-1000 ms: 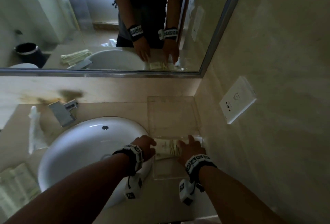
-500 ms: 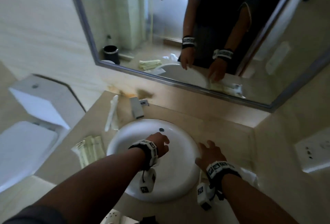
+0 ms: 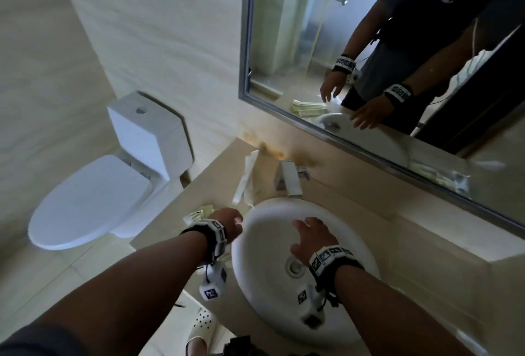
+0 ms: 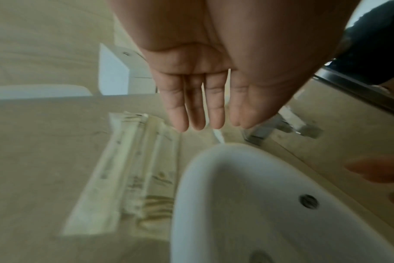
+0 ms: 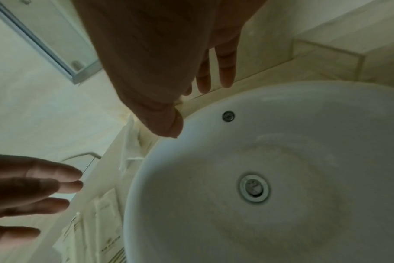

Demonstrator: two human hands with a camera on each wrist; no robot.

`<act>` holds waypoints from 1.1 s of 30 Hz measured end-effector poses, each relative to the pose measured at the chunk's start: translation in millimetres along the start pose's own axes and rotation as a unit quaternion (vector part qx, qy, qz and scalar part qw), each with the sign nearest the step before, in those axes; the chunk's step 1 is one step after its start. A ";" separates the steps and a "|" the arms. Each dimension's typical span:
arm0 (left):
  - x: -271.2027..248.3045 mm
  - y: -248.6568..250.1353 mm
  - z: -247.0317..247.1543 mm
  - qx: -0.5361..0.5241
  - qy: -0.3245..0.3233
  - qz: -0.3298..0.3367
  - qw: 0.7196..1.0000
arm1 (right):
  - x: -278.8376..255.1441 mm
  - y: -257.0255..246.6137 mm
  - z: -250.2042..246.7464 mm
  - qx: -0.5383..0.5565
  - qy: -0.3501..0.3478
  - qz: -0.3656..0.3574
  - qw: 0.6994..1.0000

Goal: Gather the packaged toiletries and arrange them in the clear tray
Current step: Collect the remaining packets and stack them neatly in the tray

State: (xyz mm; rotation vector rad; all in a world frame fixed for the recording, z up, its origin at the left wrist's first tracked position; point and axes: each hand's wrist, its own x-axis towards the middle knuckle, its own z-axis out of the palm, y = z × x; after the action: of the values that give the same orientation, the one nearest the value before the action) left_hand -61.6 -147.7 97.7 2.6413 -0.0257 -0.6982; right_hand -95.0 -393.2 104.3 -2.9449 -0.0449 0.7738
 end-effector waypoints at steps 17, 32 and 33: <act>18.8 -132.8 -21.9 0.077 -0.052 -0.100 0.991 | 72.4 -137.6 36.5 0.047 -0.087 -0.061 0.993; 26.2 -137.1 12.3 -0.037 -0.092 -0.140 0.985 | 94.4 -200.3 74.8 0.117 -0.121 -0.014 0.986; 26.7 -137.0 13.2 -0.058 -0.092 -0.149 0.983 | 94.8 -202.9 73.3 0.132 -0.122 -0.013 0.984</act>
State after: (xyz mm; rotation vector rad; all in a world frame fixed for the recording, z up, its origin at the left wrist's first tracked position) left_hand -56.2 -30.3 21.3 2.4855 0.3537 -1.0088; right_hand -49.3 -180.1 14.8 -2.5829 0.0014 1.0449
